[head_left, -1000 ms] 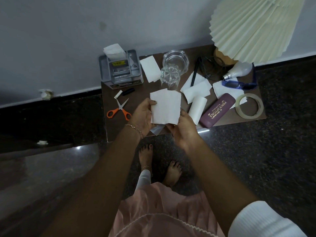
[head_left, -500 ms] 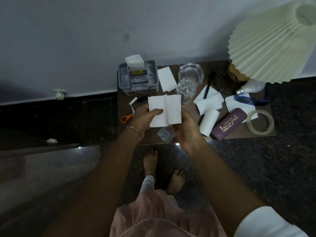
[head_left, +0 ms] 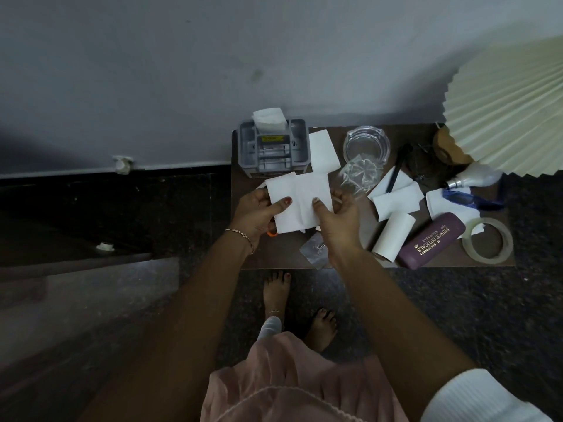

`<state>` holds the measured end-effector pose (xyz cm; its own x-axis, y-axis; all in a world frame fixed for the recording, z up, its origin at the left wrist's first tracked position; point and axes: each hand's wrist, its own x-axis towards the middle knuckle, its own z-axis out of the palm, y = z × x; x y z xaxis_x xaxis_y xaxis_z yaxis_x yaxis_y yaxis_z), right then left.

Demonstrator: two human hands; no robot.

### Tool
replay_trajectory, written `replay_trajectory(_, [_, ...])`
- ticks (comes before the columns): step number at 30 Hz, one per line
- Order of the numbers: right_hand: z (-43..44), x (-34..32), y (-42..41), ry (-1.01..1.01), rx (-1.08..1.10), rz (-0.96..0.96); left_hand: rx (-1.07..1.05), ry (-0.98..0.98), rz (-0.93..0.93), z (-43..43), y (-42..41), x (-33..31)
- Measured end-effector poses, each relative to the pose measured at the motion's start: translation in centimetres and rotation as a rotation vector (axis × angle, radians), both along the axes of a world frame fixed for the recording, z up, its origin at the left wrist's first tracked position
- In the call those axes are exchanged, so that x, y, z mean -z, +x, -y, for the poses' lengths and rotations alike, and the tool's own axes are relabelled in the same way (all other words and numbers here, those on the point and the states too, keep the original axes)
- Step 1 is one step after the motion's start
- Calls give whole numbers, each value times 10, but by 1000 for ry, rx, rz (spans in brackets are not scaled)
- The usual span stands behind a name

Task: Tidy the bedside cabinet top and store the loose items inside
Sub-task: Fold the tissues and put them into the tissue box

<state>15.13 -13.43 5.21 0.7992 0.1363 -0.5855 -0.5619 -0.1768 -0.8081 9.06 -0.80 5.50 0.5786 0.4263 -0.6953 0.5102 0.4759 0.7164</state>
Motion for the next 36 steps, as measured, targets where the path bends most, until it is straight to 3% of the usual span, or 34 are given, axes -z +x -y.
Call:
replay_trajectory(6, [-5,7,0,48,-140,193,-95,-182,26,-6,1,1])
replay_trajectory(10, [-10,11,1,-19,-224,260,-70,-196,42,-7,3,5])
replay_trajectory(18, [-18,9,1,-56,-110,183,-144,-266,62,-8,7,10])
replay_trajectory(25, [-19,5,3,30,-116,99,-248,-436,103,-9,12,5])
replay_trajectory(32, [-22,0,3,85,-123,43,-238,-472,92,-10,10,6])
replay_trajectory(36, [-18,2,4,41,-141,61,-188,-303,105,-10,12,11])
